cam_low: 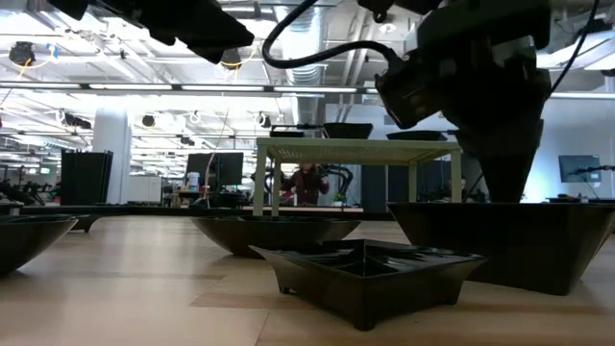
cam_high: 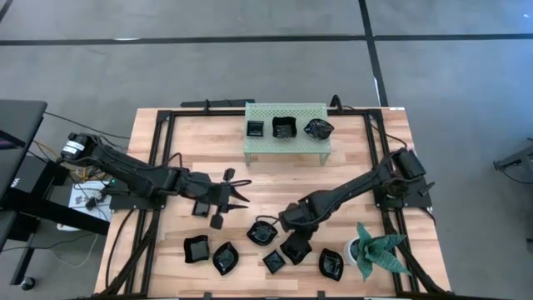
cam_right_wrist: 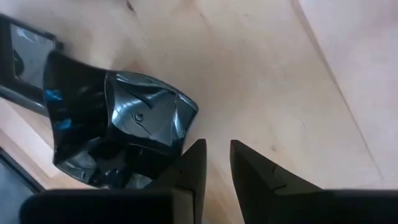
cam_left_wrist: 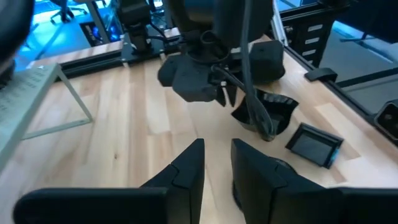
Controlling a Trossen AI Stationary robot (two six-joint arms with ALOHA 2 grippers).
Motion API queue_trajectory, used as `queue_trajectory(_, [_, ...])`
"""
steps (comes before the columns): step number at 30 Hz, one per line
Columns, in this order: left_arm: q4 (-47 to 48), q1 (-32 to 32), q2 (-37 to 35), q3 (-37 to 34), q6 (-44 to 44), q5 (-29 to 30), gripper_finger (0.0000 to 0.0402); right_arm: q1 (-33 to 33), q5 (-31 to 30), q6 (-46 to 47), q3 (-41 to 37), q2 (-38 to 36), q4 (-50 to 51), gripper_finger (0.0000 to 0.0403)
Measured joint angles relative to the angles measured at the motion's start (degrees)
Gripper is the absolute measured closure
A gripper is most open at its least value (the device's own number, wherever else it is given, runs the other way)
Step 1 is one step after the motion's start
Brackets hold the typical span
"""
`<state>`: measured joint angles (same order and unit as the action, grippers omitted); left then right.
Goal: Pick & Place Mini shaped plates
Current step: Stack the distorted plate on top of the other distorted plate on the shelf
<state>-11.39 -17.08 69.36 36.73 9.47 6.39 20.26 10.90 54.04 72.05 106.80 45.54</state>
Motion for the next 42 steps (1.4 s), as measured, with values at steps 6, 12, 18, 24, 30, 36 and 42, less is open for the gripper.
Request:
queue_trajectory(6, [-0.3, 1.6, 0.0, 0.0, 2.3, 0.0, 0.0321, 1.3, 0.1, 4.5, 0.0, -0.4, -1.7, 0.0335])
queue_trajectory(12, [-0.7, 2.8, 0.0, 0.0, 2.3, 0.0, 0.0321, 2.3, -0.1, 6.5, 0.0, -0.4, -2.8, 0.0335])
queue_trajectory(18, [-1.5, 3.1, 0.0, 0.0, 2.3, 0.0, 0.0321, 2.3, -0.3, 6.5, 0.0, 0.0, -4.0, 0.0335])
queue_trajectory(24, [-1.6, 3.1, 0.0, 0.0, 2.3, 0.0, 0.0321, 2.7, -0.5, 6.0, 0.1, 1.3, -5.3, 0.0335])
queue_trajectory(30, [-1.8, 3.1, 0.0, 0.0, 2.1, 0.0, 0.0321, 3.1, -0.5, -0.8, 0.0, 2.8, -6.4, 0.0336])
queue_trajectory(36, [-2.0, 3.0, 0.0, 0.0, 2.1, -0.1, 0.0321, 2.1, -0.4, -5.5, 0.1, 3.2, -10.0, 0.0361])
queue_trajectory(42, [-2.0, 3.0, 0.0, 0.0, 1.7, -0.1, 0.0321, 1.3, 0.1, -11.7, 0.1, 3.0, -9.6, 0.0394])
